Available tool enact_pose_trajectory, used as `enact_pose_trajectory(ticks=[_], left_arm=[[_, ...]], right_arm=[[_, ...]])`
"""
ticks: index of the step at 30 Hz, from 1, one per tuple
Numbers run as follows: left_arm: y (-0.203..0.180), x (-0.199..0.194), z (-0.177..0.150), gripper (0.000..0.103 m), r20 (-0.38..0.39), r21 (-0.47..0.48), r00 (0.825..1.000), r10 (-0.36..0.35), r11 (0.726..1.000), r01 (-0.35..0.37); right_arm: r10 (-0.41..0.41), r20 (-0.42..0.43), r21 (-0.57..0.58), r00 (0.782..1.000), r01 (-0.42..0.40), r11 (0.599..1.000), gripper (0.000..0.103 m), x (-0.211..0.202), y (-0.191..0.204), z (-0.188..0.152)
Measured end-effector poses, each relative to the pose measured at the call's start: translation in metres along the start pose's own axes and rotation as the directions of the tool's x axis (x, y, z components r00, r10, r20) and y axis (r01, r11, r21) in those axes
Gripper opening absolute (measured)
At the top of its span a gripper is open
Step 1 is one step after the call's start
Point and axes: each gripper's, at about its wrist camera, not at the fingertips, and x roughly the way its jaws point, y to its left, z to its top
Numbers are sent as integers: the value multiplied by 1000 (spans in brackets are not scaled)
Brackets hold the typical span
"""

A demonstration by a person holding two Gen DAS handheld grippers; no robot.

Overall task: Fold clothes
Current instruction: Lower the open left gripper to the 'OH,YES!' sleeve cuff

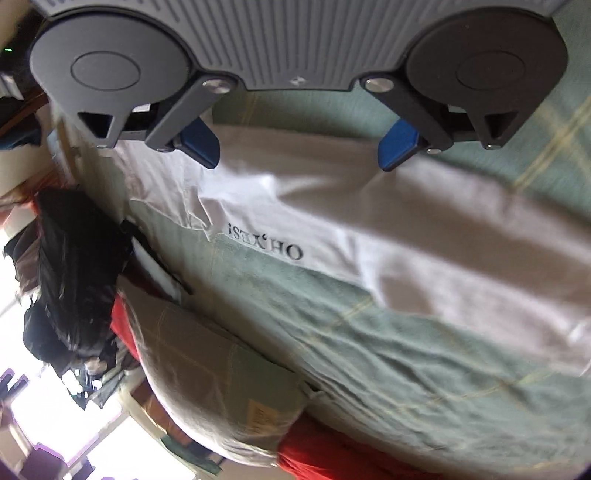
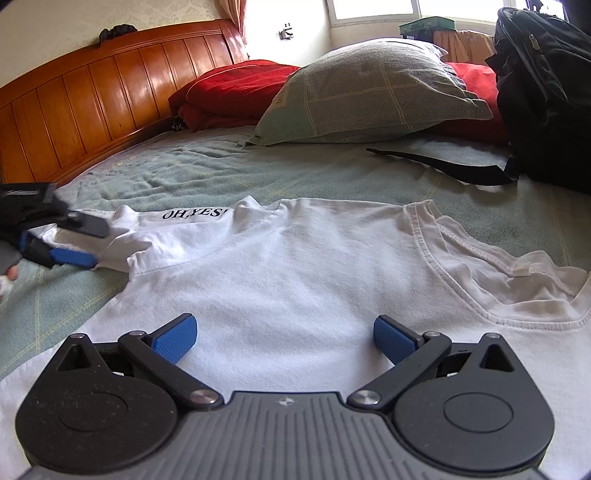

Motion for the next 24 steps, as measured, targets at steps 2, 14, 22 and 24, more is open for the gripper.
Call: enact_pose_trajectory(ticks=[2,14,22,24], left_arm=[[7,-18,-6,92,45,13,998,46,999,-47],[137,-53,1,83,358,-372,932,64,925,80],[162,-36,36,79,431,-401,897,97,911,94],[165,-31,45,79,434,-400,895,105,913,86]], right_arm=[[0,0,0,1000,0,1000,103,0,0,0],[-8,-1,-9,1000,8,1000,103,1,2,-1],[-10,-1,-13,1000,10,1000,103,1,2,-1],[-12,-1,-14,1000,12,1000,103,1,3,-1]])
